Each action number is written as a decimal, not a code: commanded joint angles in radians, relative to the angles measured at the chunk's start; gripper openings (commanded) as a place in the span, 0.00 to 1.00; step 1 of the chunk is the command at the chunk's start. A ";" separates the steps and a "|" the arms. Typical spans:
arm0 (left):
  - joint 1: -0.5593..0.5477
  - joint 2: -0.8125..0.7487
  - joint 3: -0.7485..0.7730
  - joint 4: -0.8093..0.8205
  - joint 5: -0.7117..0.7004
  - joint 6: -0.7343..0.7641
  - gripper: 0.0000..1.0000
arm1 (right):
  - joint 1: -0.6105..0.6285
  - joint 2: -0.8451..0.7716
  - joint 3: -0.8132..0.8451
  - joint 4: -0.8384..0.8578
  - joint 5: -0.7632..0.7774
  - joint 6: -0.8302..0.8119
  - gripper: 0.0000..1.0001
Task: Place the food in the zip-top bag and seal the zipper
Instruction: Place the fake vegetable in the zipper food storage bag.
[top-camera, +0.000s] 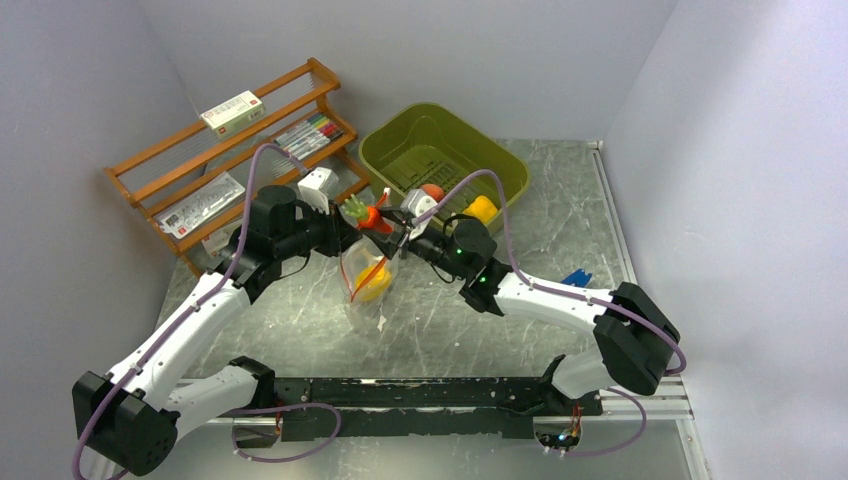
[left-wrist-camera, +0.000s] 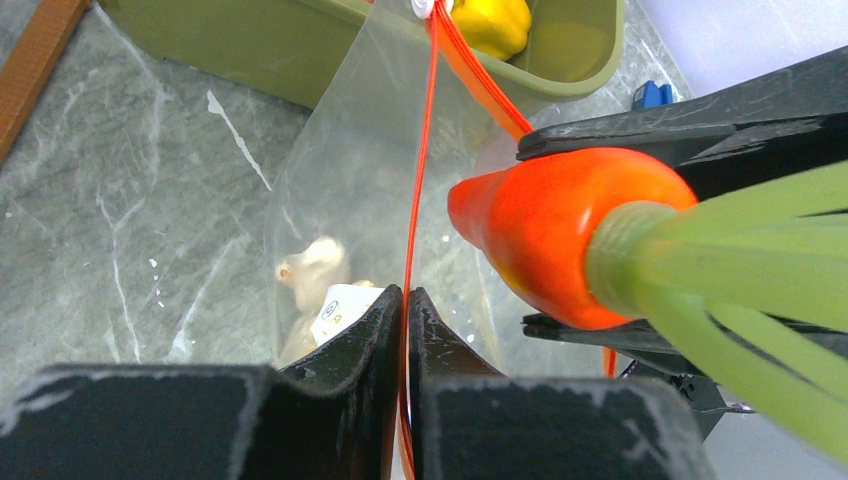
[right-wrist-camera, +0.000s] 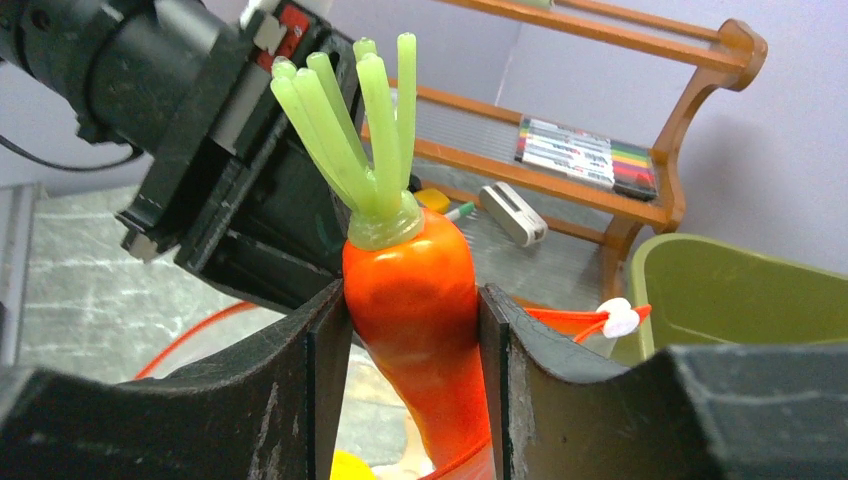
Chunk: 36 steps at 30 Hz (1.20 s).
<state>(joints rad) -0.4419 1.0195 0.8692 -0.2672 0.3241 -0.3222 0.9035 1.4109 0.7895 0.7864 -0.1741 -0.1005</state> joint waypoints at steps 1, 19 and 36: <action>0.006 -0.002 0.002 0.009 -0.017 0.005 0.07 | 0.005 -0.002 0.051 -0.078 0.011 -0.093 0.49; 0.006 0.000 -0.001 0.015 -0.013 0.008 0.07 | 0.004 -0.005 0.128 -0.240 -0.018 -0.169 0.39; 0.006 0.016 0.017 0.006 -0.011 0.039 0.31 | -0.034 -0.003 0.452 -0.623 0.349 0.055 0.61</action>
<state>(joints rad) -0.4419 1.0382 0.8692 -0.2790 0.3153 -0.3061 0.8951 1.4086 1.1652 0.3008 0.0628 -0.0715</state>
